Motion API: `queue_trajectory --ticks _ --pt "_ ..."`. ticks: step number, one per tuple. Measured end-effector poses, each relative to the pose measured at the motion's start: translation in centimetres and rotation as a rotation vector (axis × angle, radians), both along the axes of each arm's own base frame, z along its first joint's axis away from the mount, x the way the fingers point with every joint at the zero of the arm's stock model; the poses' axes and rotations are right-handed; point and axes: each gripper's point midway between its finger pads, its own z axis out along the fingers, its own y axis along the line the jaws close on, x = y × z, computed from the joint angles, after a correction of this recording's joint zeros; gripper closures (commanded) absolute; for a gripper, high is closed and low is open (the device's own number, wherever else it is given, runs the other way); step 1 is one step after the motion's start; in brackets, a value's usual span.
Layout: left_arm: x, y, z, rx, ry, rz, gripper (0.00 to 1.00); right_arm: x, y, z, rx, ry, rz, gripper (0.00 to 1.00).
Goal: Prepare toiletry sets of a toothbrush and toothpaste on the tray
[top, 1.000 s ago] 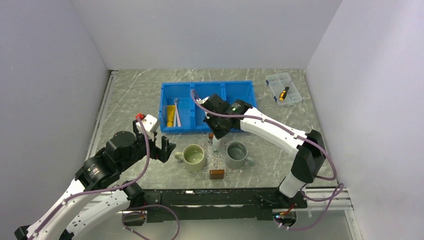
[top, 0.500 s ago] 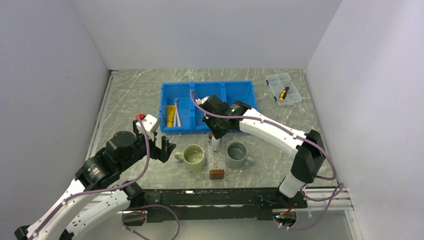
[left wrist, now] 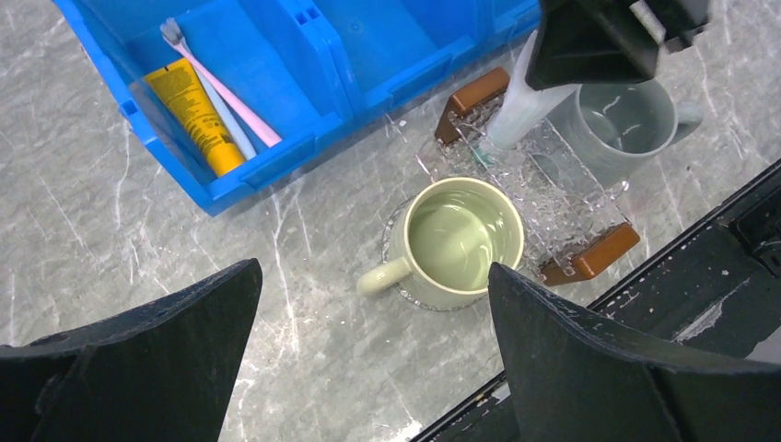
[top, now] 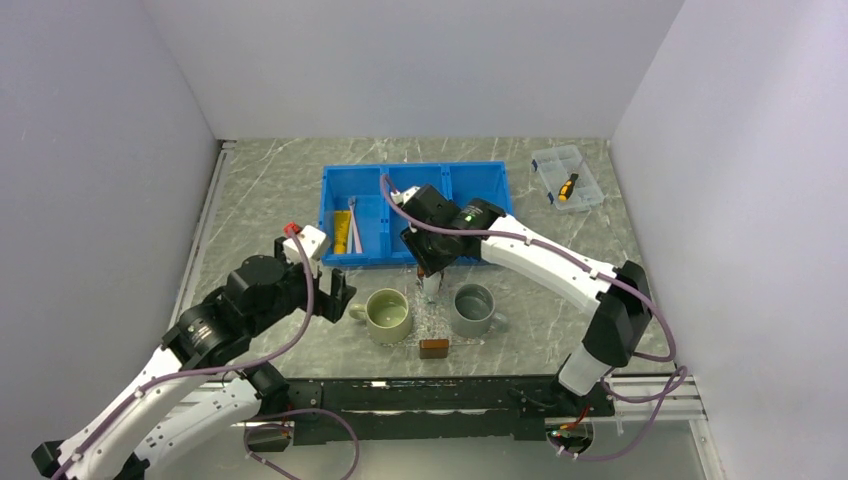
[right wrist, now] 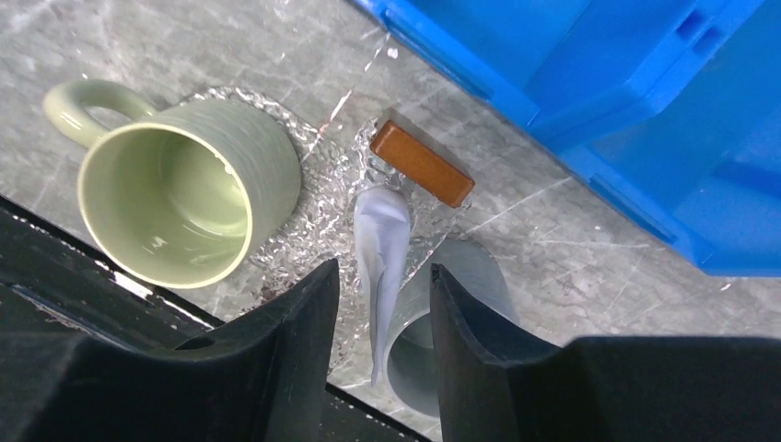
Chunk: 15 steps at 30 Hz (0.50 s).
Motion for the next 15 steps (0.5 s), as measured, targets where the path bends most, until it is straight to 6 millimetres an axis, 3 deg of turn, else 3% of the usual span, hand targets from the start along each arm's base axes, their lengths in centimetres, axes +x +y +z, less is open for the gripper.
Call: queue_trajectory --ticks 7,15 --pt "1.6 -0.5 -1.2 0.065 0.073 0.058 0.00 0.7 -0.2 4.3 0.077 -0.103 -0.018 0.52" --pt "4.5 -1.7 0.5 0.085 0.117 0.130 0.04 -0.9 -2.7 10.4 0.242 -0.246 -0.036 0.52"
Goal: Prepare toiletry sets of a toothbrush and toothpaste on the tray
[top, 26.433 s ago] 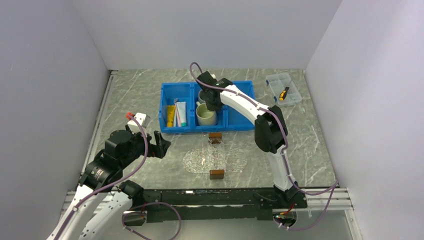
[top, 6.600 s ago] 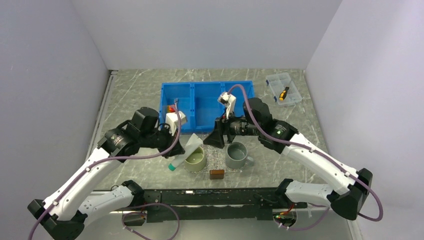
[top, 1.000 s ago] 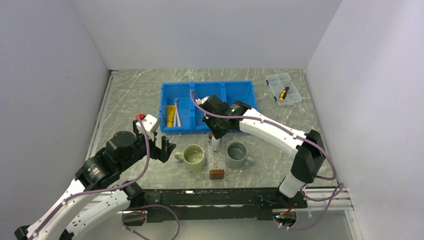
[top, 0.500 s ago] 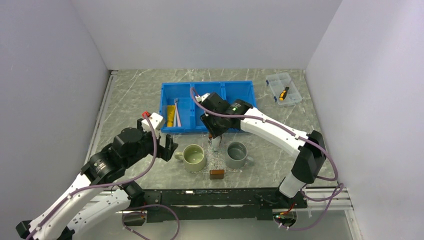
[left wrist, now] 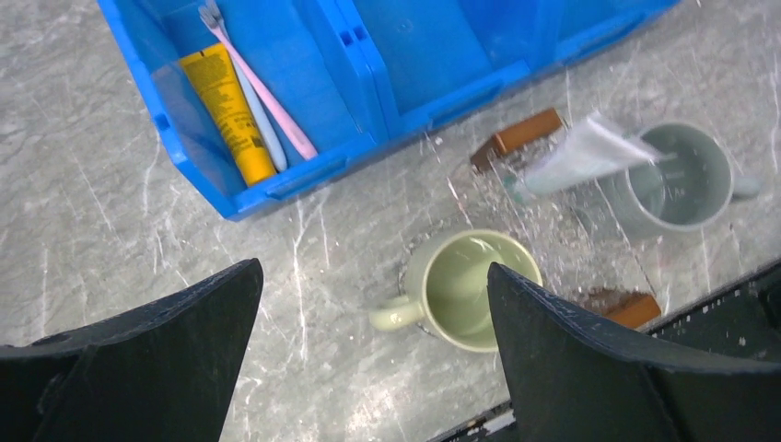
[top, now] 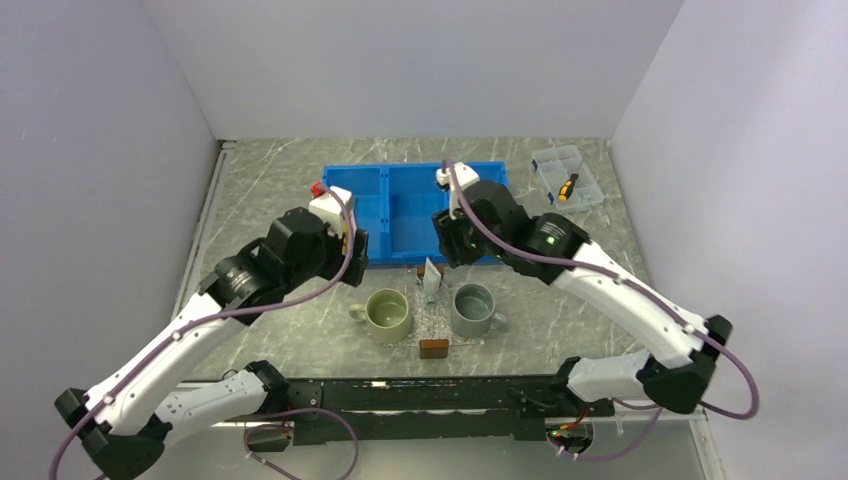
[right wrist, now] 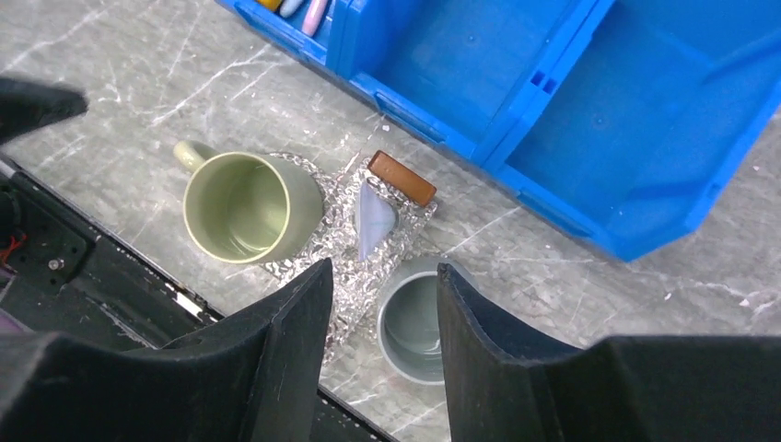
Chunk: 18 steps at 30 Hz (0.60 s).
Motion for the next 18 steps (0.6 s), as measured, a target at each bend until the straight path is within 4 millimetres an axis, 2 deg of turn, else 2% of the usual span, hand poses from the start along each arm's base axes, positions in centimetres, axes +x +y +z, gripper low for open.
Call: queue_trajectory --ticks 4,8,12,18 --pt "2.5 -0.2 0.6 -0.004 0.028 0.061 0.08 -1.3 -2.0 1.3 0.050 -0.046 -0.020 0.52" --pt "5.1 -0.1 0.0 -0.031 0.085 0.119 0.19 -2.3 -3.5 2.0 0.090 -0.073 -0.029 0.53" --pt "7.9 0.2 -1.7 -0.069 0.165 0.179 0.28 -3.4 -4.7 2.5 0.129 -0.093 -0.032 0.54" --pt "12.1 0.0 -4.8 -0.084 0.269 0.252 0.35 -4.6 -5.6 3.4 0.183 -0.111 -0.019 0.55"
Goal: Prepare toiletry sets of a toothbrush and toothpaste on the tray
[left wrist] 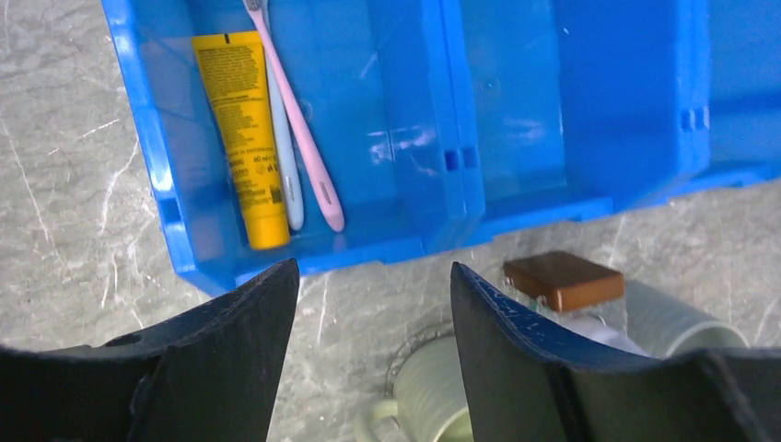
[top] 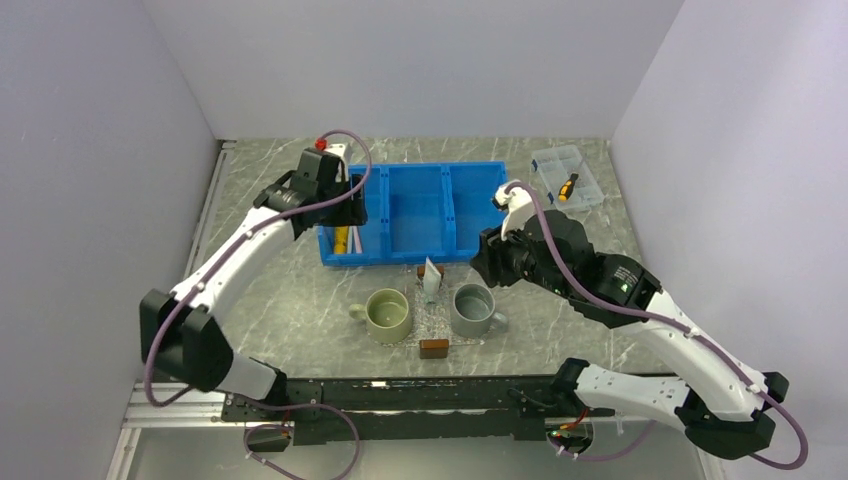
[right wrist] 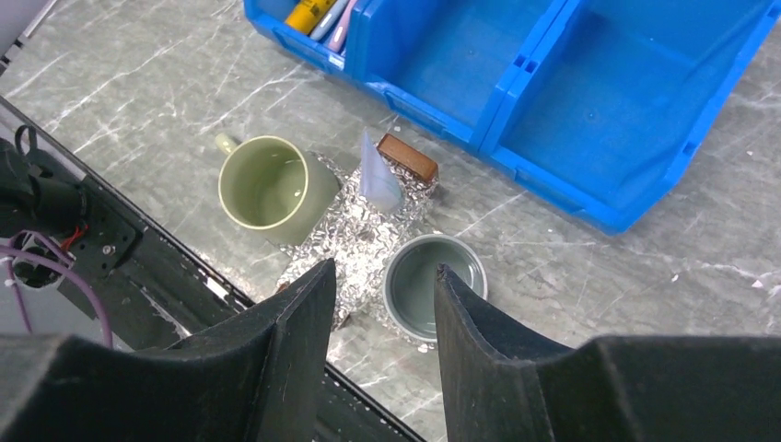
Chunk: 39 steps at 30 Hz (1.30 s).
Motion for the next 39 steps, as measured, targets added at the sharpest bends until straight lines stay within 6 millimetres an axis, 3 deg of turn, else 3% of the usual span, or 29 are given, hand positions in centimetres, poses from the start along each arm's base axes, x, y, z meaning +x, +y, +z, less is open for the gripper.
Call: queue_trajectory --ticks 14,21,30,39 --pt "7.9 0.0 -6.5 0.062 0.144 0.104 0.44 -1.4 -0.7 -0.8 0.021 0.010 0.034 0.54" --pt "9.8 0.0 -10.1 0.092 0.223 0.123 0.46 -1.9 -1.1 -0.4 0.038 -0.004 0.037 0.54" --pt "9.9 0.0 -13.6 0.121 0.301 0.138 0.46 -2.3 -1.7 -0.6 0.032 -0.006 0.041 0.54" --pt "9.6 0.8 -15.6 0.168 0.340 0.157 0.45 -2.7 -2.2 -1.0 0.021 0.000 0.042 0.54"
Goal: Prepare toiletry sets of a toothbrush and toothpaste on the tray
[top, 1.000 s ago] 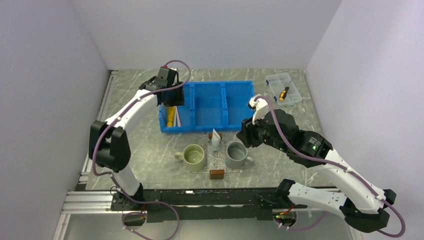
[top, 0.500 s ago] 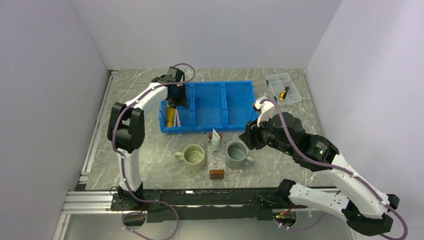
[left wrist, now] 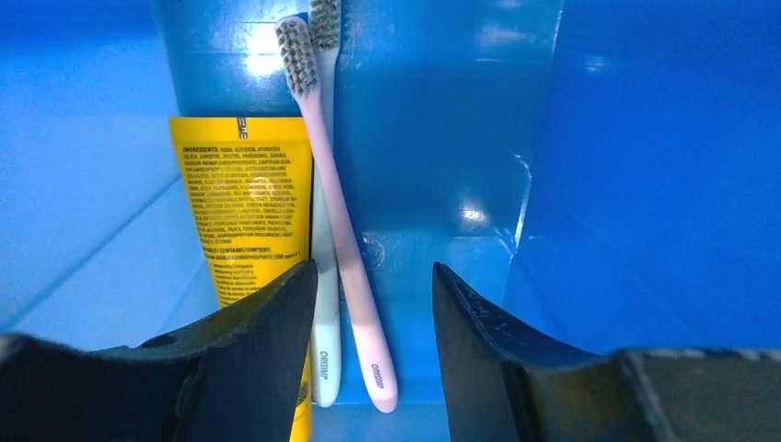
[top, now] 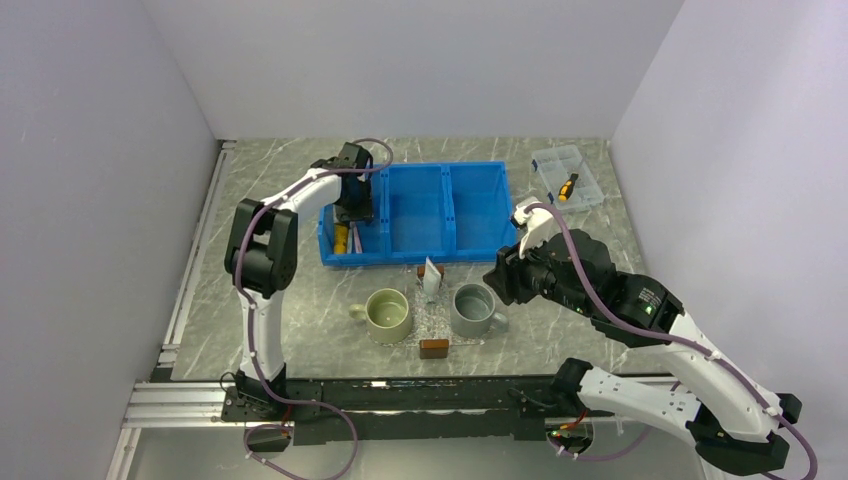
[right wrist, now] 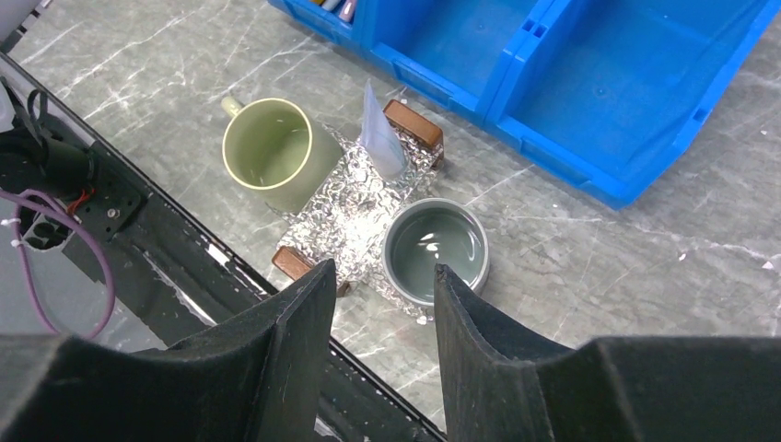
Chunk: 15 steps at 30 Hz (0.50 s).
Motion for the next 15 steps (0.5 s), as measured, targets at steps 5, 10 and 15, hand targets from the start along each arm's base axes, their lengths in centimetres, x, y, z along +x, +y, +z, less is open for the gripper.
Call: queue_trajectory --ticks 5,10,15 --pt "-0.1 0.3 -0.6 0.017 0.013 0.005 0.43 0.0 0.0 0.0 0.000 0.000 0.000 0.54" --pt "0.0 0.3 -0.9 0.023 0.019 0.006 0.45 -0.1 -0.1 0.1 0.003 -0.002 0.000 0.55" --pt "0.1 0.3 -1.6 0.028 0.029 0.004 0.49 -0.1 -0.1 0.1 0.003 -0.003 0.000 0.54"
